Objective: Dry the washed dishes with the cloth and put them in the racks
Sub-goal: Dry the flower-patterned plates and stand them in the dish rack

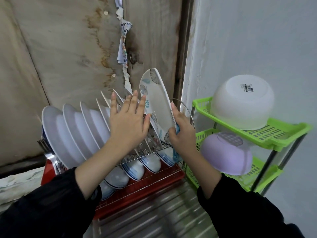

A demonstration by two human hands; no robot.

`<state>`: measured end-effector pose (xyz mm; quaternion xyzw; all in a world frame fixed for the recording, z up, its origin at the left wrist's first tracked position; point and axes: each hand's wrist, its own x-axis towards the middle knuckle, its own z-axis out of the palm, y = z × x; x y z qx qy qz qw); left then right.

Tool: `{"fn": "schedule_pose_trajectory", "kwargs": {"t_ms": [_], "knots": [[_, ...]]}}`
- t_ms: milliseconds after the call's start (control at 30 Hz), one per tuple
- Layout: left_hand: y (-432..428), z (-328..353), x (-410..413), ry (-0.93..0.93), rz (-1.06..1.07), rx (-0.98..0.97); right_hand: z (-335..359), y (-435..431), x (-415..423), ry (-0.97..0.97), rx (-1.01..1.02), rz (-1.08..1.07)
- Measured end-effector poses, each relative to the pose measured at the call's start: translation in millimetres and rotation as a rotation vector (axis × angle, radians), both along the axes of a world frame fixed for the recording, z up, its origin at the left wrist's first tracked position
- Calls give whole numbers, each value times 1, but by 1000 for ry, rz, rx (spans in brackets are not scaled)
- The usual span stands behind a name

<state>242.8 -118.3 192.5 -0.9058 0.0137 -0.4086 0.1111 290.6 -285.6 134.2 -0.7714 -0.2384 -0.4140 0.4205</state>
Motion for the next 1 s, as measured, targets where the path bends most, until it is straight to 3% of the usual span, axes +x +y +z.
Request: {"fn": "schedule_pose_trajectory", "kwargs": {"t_ms": [333,533,633,700,767,833,1000], "knots": [[-2,-5,-14,56,-63,-39,-18,-19,-12,110,-110,98],[-2,-21,-59,28,-461,-198,-15,-13,-82,-5,124,154],[-4,-33,-102,176,-554,-452,-14,3,-131,94,271,317],[-5,-39,-131,333,-583,-774,-13,12,-161,198,313,405],[-4,-38,-162,474,-652,-1185,-13,20,-188,256,250,454],[0,-35,-193,602,-653,-1442,-16,27,-214,308,153,519],[30,-39,-272,690,-652,-1584,-23,51,-280,453,138,666]]}}
